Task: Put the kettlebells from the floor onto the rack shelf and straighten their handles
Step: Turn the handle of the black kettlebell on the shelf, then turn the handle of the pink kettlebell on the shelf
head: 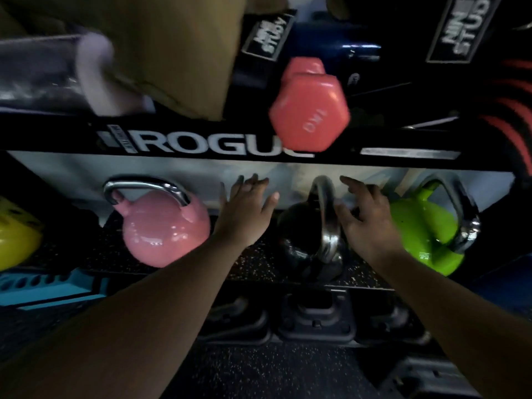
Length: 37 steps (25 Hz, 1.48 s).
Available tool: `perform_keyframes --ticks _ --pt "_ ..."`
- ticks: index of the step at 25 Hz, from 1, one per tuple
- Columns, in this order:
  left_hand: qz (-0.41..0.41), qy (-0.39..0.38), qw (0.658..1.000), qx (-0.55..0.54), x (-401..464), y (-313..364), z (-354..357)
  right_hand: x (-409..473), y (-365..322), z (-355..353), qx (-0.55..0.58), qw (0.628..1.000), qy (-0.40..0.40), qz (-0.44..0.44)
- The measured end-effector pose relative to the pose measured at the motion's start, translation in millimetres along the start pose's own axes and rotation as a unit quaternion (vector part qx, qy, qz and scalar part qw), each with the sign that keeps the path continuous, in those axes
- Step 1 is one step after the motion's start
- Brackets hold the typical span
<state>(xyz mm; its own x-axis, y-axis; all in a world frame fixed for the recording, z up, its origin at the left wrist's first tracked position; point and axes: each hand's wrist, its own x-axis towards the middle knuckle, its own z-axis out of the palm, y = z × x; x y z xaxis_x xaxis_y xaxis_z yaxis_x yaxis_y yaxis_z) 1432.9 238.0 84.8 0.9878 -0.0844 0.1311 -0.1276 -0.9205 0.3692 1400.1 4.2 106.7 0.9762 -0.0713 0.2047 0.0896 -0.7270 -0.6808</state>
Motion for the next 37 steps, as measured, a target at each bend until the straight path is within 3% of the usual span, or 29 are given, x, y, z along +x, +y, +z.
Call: perform_keyframes --ticks 3,7,14,17,19,23,26,29,30,34,37 --pt "-0.053 0.088 0.994 0.043 -5 -45 -31 6 -45 22 -0.038 0.995 -0.030 -0.085" --pt "-0.113 0.124 0.982 0.081 -14 -129 -61 2 -124 98 -0.009 0.992 -0.092 -0.085" --pt "-0.241 0.068 0.958 -0.144 -25 -247 -100 23 -246 227 -0.007 0.990 -0.140 -0.035" --pt "-0.218 0.024 0.935 -0.280 -25 -253 -97 30 -256 254 -0.084 0.979 -0.184 -0.038" --pt "-0.234 0.010 0.912 -0.338 -23 -249 -92 28 -255 262 -0.070 0.985 -0.155 -0.036" --pt "-0.289 0.038 0.886 -0.362 -16 -236 -86 21 -253 269 0.006 0.997 -0.072 -0.019" --pt "-0.296 0.038 0.875 -0.381 -15 -235 -83 23 -252 269 0.013 0.996 -0.083 -0.014" --pt "-0.310 0.054 0.845 -0.433 -19 -232 -82 20 -251 267 -0.021 0.993 -0.098 -0.063" --pt "-0.309 0.059 0.842 -0.439 -21 -230 -82 18 -251 265 -0.007 0.994 -0.093 -0.055" --pt "-0.302 0.022 0.851 -0.428 -19 -232 -87 28 -260 252 0.110 0.981 -0.108 0.114" --pt "-0.260 0.004 0.861 -0.437 -1 -250 -101 13 -263 257 0.148 0.973 -0.128 0.119"
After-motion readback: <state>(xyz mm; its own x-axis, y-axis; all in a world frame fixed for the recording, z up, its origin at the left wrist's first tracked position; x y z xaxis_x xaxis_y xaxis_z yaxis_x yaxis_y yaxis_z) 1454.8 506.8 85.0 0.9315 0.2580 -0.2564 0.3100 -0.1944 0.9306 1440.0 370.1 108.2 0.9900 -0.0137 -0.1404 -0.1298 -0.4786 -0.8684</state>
